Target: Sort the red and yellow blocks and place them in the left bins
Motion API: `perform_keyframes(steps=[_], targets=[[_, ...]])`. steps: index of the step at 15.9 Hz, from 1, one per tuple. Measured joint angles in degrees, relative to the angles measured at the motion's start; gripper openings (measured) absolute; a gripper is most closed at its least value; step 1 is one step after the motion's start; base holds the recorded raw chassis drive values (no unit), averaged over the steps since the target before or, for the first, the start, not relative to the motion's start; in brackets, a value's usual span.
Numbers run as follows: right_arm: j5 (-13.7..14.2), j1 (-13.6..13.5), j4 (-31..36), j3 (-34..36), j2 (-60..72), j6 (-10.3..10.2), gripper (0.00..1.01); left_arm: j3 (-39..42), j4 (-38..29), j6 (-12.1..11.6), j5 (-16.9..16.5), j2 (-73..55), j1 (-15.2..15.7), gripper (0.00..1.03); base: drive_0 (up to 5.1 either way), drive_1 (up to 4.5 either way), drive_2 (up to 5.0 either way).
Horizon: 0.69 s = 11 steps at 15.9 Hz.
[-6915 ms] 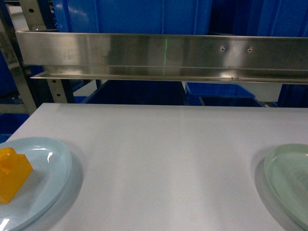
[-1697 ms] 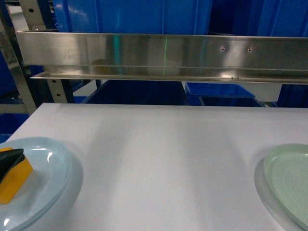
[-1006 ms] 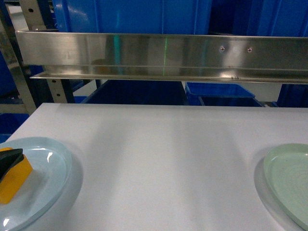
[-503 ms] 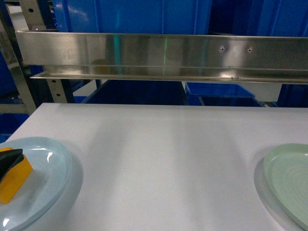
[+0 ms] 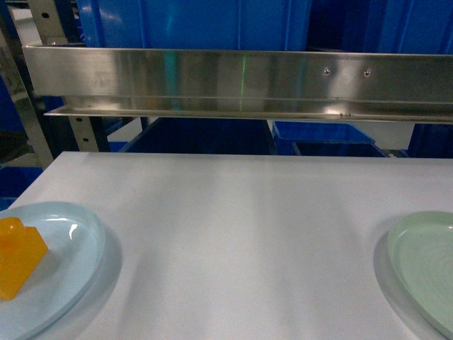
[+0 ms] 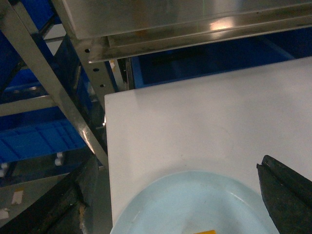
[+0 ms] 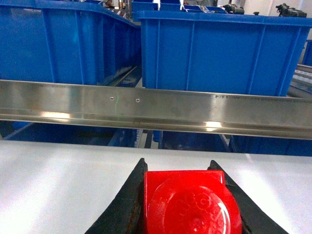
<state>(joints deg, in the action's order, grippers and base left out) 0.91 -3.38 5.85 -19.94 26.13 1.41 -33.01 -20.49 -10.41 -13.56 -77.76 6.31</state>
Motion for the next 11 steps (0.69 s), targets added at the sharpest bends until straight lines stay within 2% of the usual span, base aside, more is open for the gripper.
perform_keyframes(steps=[2,3,7,11], targets=[[0.0,0.0,0.0,0.0,0.0,0.0,0.28,-2.9,4.7,2.0,-0.3,-2.4,-0.7,0.98,0.0,0.0,0.0],[0.0,0.0,0.0,0.0,0.0,0.0,0.28,-5.0,9.8,3.8,-1.6,-4.4,-1.1,0.98,0.0,0.0,0.0],[0.0,0.0,0.0,0.0,0.0,0.0,0.28,-17.5,24.4,7.5,-6.7,-6.4,-1.8,0.98,0.0,0.0,0.0],[0.0,0.0,0.0,0.0,0.0,0.0,0.28,-17.7,35.1,6.9,-5.7,-8.8,-1.7,0.98,0.0,0.0,0.0]])
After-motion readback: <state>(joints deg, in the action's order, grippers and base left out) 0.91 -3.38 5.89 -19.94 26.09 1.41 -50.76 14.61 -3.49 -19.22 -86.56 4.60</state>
